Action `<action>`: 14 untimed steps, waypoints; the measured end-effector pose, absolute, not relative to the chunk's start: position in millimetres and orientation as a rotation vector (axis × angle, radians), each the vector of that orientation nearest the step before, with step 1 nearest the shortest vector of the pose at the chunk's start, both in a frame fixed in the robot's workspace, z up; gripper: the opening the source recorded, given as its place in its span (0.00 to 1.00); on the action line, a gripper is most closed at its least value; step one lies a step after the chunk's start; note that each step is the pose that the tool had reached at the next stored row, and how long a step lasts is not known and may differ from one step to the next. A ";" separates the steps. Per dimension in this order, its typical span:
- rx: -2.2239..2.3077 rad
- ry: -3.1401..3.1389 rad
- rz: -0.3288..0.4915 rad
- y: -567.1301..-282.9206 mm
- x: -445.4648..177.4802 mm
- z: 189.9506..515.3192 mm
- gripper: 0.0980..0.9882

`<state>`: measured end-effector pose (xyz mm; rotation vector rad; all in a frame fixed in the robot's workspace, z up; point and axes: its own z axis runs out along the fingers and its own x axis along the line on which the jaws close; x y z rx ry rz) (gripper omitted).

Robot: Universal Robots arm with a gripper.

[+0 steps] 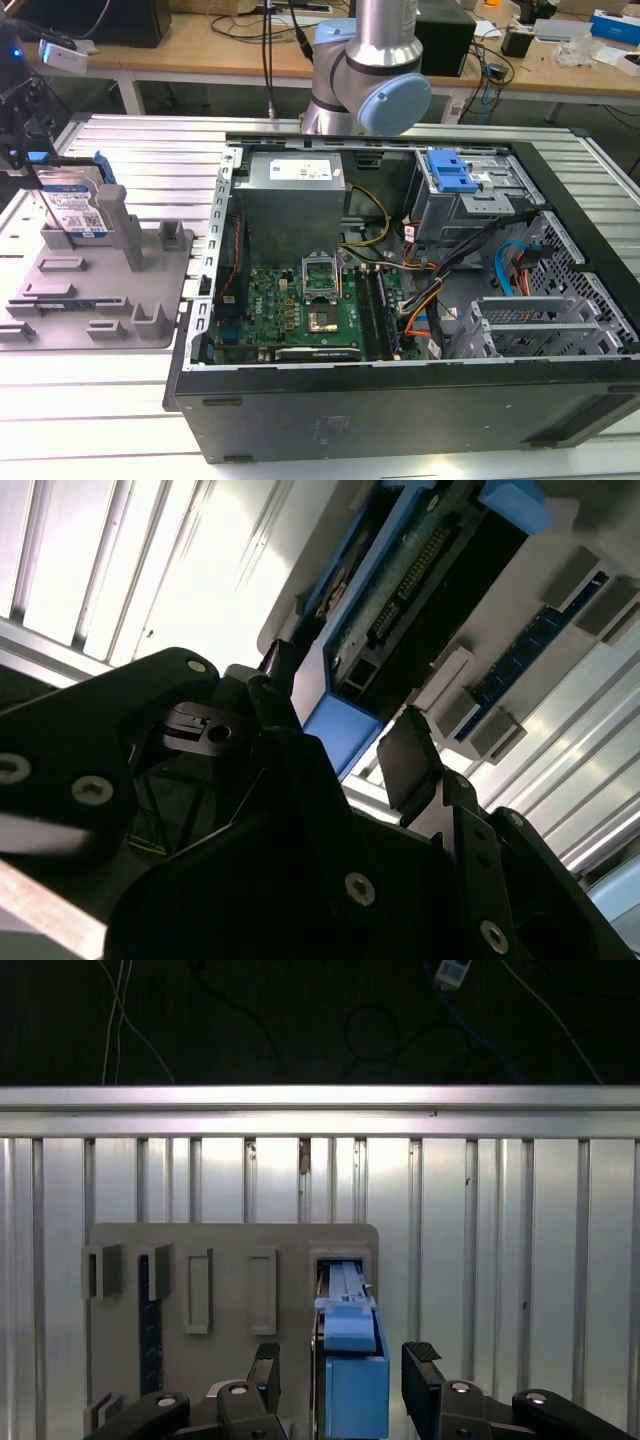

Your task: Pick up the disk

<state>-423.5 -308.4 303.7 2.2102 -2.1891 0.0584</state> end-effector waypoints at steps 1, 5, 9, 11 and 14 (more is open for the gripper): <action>2.210 -2.189 0.059 -307.6 -423.6 303.1 0.57; 2.210 -2.189 0.059 -307.2 -424.4 299.2 0.57; 2.210 -2.189 0.059 -307.5 -425.2 298.3 0.57; 2.210 -2.189 0.059 -308.2 -425.2 298.3 0.57; 2.210 -2.189 0.059 -308.4 -425.2 298.2 0.57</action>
